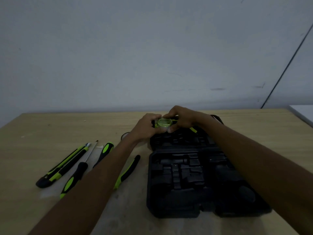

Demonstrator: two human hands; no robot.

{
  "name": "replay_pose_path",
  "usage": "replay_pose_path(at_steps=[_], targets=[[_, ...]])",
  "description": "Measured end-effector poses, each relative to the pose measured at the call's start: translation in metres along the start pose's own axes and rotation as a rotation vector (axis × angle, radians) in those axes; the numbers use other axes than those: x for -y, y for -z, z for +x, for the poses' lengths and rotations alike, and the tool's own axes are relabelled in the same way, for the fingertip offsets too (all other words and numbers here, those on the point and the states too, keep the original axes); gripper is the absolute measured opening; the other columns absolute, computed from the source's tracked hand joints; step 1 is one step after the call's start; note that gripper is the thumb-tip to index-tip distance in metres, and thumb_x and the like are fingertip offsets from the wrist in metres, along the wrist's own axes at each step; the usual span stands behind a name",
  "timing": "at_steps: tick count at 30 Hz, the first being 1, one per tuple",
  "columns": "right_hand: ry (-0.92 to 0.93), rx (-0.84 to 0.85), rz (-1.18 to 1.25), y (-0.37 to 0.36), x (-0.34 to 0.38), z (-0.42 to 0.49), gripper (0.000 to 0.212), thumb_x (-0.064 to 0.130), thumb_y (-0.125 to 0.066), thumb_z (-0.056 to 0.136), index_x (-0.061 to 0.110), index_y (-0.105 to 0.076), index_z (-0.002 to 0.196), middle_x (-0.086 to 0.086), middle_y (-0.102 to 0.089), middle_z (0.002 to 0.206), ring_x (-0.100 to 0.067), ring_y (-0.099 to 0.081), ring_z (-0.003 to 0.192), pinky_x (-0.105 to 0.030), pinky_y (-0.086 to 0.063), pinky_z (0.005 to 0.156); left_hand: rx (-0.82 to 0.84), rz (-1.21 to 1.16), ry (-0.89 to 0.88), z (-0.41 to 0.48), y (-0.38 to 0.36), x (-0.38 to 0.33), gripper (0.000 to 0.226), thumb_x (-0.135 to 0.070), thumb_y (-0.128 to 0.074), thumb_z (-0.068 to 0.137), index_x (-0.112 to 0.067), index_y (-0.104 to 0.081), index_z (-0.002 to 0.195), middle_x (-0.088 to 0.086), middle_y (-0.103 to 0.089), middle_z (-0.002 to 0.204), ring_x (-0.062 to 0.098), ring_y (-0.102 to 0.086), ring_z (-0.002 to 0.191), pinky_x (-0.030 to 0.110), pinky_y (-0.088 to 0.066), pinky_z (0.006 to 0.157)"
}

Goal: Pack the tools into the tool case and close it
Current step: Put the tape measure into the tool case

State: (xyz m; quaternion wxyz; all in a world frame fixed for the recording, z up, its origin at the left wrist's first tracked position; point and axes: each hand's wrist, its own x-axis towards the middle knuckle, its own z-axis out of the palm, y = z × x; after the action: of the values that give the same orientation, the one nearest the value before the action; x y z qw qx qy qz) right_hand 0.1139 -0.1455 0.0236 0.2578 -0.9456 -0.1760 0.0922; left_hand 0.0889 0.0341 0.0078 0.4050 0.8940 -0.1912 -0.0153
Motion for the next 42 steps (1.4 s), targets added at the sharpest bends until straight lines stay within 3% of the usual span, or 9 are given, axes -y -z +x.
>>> replay_pose_path(at_steps=[2, 4, 9, 16, 23, 27, 33, 38, 42], targets=[[-0.003, -0.001, 0.012, -0.001, 0.001, -0.003, 0.063, 0.022, -0.082, 0.071, 0.010, -0.059, 0.128, 0.002, -0.051, 0.113, -0.019, -0.051, 0.120, -0.032, -0.041, 0.101, 0.010, 0.028, -0.051, -0.001, -0.001, -0.004, 0.051, -0.017, -0.077, 0.073, 0.001, -0.060, 0.117, 0.006, -0.050, 0.102, 0.014, -0.048, 0.097, 0.025, -0.034, 0.073], [0.010, -0.004, -0.012, -0.001, -0.001, -0.004, 0.064, 0.024, -0.081, 0.072, 0.012, -0.057, 0.130, 0.003, -0.049, 0.111, -0.019, -0.050, 0.119, -0.031, -0.040, 0.100, -0.006, 0.027, -0.042, 0.000, -0.001, -0.006, 0.044, -0.011, -0.075, 0.075, 0.002, -0.061, 0.114, 0.005, -0.048, 0.100, 0.014, -0.047, 0.095, 0.027, -0.036, 0.074], [-0.009, 0.017, -0.006, 0.003, -0.002, -0.003, 0.070, 0.031, -0.078, 0.075, 0.013, -0.050, 0.136, -0.005, -0.046, 0.143, -0.021, -0.042, 0.133, -0.028, -0.033, 0.103, -0.021, 0.084, 0.038, 0.005, -0.006, 0.001, 0.063, -0.018, -0.078, 0.072, -0.006, -0.051, 0.128, 0.014, -0.048, 0.132, 0.026, -0.046, 0.123, 0.021, -0.033, 0.090], [-0.018, 0.027, 0.027, 0.003, -0.005, 0.000, 0.056, 0.032, -0.070, 0.082, 0.014, -0.055, 0.133, -0.005, -0.047, 0.145, -0.021, -0.043, 0.133, -0.024, -0.032, 0.099, -0.012, 0.151, 0.051, 0.012, -0.006, 0.004, 0.065, -0.019, -0.079, 0.070, -0.007, -0.051, 0.127, 0.013, -0.048, 0.131, 0.026, -0.047, 0.122, 0.020, -0.033, 0.088], [0.000, -0.057, 0.016, -0.001, -0.008, -0.001, 0.051, 0.028, -0.075, 0.078, 0.016, -0.061, 0.127, -0.005, -0.051, 0.141, -0.025, -0.045, 0.130, -0.026, -0.032, 0.095, 0.019, 0.159, 0.043, 0.012, -0.005, 0.006, 0.061, -0.020, -0.077, 0.072, -0.009, -0.052, 0.126, 0.012, -0.047, 0.131, 0.024, -0.045, 0.123, 0.021, -0.032, 0.088], [0.004, -0.053, 0.019, 0.001, -0.007, -0.002, 0.052, 0.030, -0.075, 0.078, 0.019, -0.060, 0.127, -0.005, -0.050, 0.142, -0.025, -0.044, 0.132, -0.032, -0.035, 0.101, 0.055, 0.149, 0.045, 0.014, -0.002, 0.007, 0.059, -0.025, -0.075, 0.076, -0.008, -0.052, 0.128, 0.009, -0.045, 0.132, 0.020, -0.042, 0.124, 0.017, -0.029, 0.088], [0.032, -0.018, -0.002, 0.001, -0.006, 0.001, 0.047, 0.022, -0.071, 0.083, 0.014, -0.060, 0.127, -0.008, -0.050, 0.142, -0.028, -0.046, 0.130, -0.036, -0.037, 0.104, 0.083, 0.188, 0.085, 0.013, -0.001, 0.007, 0.052, -0.017, -0.064, 0.085, -0.007, -0.048, 0.133, 0.013, -0.041, 0.132, 0.024, -0.042, 0.125, 0.016, -0.026, 0.091], [0.005, 0.022, -0.020, 0.003, -0.007, 0.009, 0.046, 0.019, -0.075, 0.079, 0.012, -0.063, 0.123, -0.009, -0.057, 0.136, -0.026, -0.054, 0.123, -0.043, -0.045, 0.101, 0.090, 0.245, 0.113, 0.016, -0.004, 0.001, 0.068, -0.040, -0.066, 0.071, -0.010, -0.053, 0.131, 0.014, -0.053, 0.120, 0.032, -0.051, 0.115, 0.035, -0.042, 0.091], [-0.012, 0.040, -0.030, 0.006, -0.006, 0.011, 0.048, 0.021, -0.075, 0.079, 0.013, -0.062, 0.124, -0.010, -0.054, 0.139, -0.028, -0.055, 0.121, -0.039, -0.046, 0.099, 0.102, 0.306, 0.137, 0.018, -0.004, -0.004, 0.061, -0.037, -0.067, 0.077, -0.017, -0.051, 0.132, 0.021, -0.055, 0.119, 0.039, -0.052, 0.111, 0.044, -0.046, 0.092]])
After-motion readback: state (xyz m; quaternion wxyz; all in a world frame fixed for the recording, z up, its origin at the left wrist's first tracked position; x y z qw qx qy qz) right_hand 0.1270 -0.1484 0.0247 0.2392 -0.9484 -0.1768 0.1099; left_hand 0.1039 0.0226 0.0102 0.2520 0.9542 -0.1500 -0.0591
